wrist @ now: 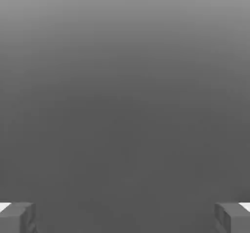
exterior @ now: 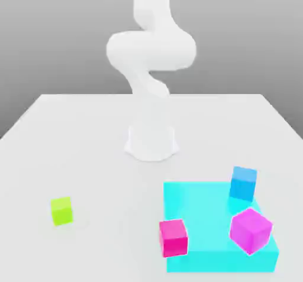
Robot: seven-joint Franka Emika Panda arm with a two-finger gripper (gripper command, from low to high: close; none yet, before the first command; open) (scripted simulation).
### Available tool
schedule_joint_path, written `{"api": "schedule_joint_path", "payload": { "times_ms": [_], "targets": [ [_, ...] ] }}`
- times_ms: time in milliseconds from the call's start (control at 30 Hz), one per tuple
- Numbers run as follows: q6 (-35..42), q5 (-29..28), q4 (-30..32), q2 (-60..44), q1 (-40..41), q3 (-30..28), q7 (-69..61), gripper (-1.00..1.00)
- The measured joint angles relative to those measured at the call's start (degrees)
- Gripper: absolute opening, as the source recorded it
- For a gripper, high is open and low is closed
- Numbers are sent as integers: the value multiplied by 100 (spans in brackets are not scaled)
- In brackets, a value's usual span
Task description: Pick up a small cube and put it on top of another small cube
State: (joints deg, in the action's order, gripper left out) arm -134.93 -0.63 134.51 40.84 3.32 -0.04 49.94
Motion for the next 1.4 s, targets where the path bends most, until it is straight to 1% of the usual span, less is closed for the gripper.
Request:
{"api": "schedule_joint_path", "payload": {
  "times_ms": [333,533,600,700,800,900,933,1167,1367,1400],
  "targets": [
    [-1332,-267,1141,-2137,1268,-226,1742,0],
    [-2115,-245,1811,-3382,1860,-519,2630,0],
    [-2378,-143,2035,-3798,2086,-657,2859,0],
    [-2777,194,2335,-4424,2309,-731,3038,0],
    [-3249,521,2315,-5049,2449,-559,2906,0],
    [-3745,707,2203,-5671,2666,-303,2775,0],
    [-3891,742,2168,-5853,2725,-237,2746,-100],
    [-3925,735,2162,-5887,2745,-217,2754,-100],
    [-3048,314,2382,-4788,2576,-486,3072,-100],
    [-2889,273,2406,-4597,2494,-422,3158,-100]
  ]
}}
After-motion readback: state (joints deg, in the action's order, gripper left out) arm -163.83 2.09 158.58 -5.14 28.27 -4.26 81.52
